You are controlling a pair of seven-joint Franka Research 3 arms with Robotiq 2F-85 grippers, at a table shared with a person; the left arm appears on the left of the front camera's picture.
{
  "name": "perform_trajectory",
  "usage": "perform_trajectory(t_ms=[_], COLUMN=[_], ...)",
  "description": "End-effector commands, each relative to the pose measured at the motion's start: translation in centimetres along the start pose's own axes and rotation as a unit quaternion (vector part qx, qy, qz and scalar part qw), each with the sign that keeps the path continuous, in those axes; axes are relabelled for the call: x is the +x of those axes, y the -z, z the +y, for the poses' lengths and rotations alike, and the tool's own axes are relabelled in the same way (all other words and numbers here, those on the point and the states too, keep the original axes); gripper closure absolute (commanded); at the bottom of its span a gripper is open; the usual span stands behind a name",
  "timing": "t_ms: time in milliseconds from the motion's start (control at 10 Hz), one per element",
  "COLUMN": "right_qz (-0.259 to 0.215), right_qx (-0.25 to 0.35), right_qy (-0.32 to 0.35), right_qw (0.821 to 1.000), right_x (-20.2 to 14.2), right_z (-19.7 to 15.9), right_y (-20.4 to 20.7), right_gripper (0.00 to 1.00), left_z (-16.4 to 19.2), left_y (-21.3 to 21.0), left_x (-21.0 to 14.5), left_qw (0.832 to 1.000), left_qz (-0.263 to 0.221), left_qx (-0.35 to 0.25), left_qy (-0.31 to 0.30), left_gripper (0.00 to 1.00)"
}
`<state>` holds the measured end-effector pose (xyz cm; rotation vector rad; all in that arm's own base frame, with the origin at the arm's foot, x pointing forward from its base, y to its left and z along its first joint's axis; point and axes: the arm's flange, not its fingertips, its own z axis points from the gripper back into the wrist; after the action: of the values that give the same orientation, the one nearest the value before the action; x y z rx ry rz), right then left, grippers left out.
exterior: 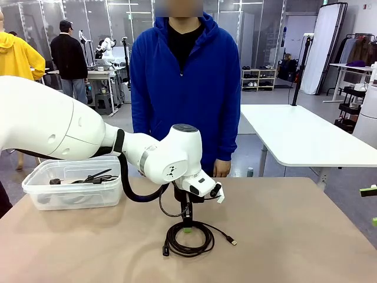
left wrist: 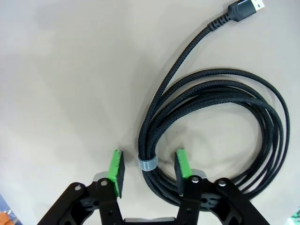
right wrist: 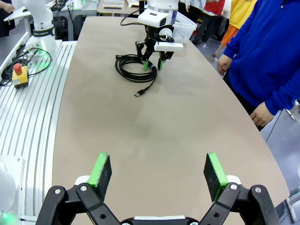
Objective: Organize and store the cables.
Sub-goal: Place the USB Extension Cable into the Organizing box.
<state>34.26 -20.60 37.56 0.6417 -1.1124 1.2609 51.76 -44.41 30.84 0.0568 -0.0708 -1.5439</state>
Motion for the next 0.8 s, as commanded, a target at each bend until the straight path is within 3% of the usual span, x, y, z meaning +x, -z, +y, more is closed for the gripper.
perform_trajectory(t_ms=[0,400,700], right_qz=[0.004,0.004,0.004], right_qx=[-0.006,-0.006,-0.006], right_qy=[0.007,0.007,0.007], right_qw=[1.0,1.0,1.0], right_x=[0.3,0.3,0.3], right_z=[0.0,0.0,0.0], right_y=[0.0,0.0,0.0], right_gripper=[0.0,0.0,0.0], left_z=[0.1,0.0,0.8], left_y=[-0.1,-0.8,-3.7], left_x=[0.1,0.1,-0.3], left_qw=[1.0,1.0,0.999], left_qz=[0.003,0.004,0.009], left_qx=[-0.006,-0.013,-0.033], left_qy=[0.008,0.007,0.016], left_gripper=[1.0,1.0,1.0])
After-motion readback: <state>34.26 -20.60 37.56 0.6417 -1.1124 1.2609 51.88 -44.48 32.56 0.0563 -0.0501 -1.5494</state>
